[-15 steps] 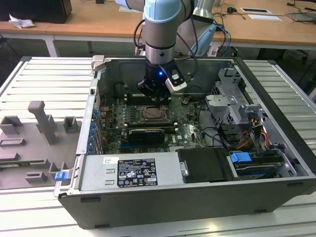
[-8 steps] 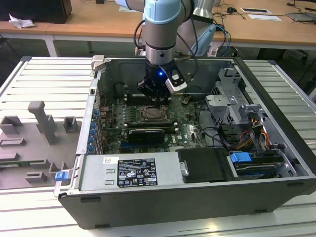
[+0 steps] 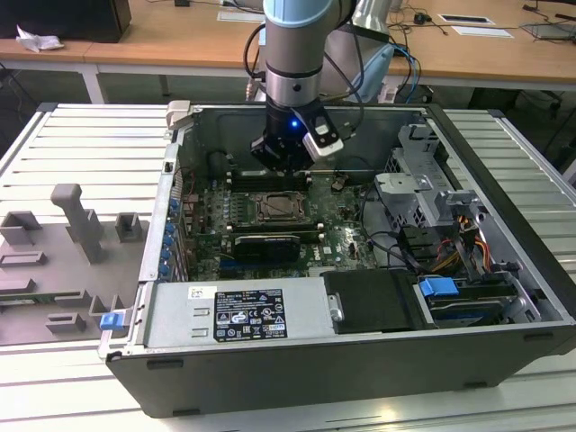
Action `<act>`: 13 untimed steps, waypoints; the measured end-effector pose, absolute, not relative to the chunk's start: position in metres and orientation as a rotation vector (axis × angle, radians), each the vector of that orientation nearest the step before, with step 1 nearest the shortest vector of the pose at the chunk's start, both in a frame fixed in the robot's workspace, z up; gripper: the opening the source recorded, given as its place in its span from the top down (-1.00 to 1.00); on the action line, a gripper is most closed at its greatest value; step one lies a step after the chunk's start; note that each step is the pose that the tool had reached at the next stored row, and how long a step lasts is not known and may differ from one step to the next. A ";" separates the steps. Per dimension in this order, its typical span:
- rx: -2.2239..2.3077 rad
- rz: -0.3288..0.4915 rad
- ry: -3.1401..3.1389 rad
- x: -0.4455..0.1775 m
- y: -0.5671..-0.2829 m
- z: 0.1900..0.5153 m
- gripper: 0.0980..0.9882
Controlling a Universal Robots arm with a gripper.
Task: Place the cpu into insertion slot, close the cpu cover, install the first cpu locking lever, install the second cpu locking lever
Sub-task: 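Install the first cpu locking lever, then install the second cpu locking lever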
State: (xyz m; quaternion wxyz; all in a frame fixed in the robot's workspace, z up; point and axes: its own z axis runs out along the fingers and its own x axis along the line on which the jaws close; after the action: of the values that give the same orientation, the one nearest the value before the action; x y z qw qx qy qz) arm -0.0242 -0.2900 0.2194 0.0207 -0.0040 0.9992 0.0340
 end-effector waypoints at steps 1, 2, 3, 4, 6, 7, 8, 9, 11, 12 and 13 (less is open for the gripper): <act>-0.012 0.105 3.098 -0.024 -0.290 0.219 0.98; -0.012 0.105 3.098 -0.024 -0.291 0.219 0.98; -0.012 0.105 3.098 -0.024 -0.291 0.219 0.98; -0.012 0.106 3.098 -0.024 -0.291 0.219 0.98; -0.012 0.105 3.098 -0.024 -0.291 0.219 0.98; -0.012 0.105 3.098 -0.024 -0.291 0.219 0.98; -0.012 0.105 3.098 -0.024 -0.292 0.219 0.98; -0.013 0.105 3.099 -0.024 -0.292 0.219 0.98; -0.012 0.106 3.098 -0.024 -0.294 0.219 0.98; -0.012 0.105 3.098 -0.024 -0.294 0.219 0.98; -0.012 0.106 3.098 -0.024 -0.295 0.219 0.98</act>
State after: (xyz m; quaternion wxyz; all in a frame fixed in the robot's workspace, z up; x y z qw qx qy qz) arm -0.0243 -0.2947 0.2194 0.0207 -0.0040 0.9992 0.0341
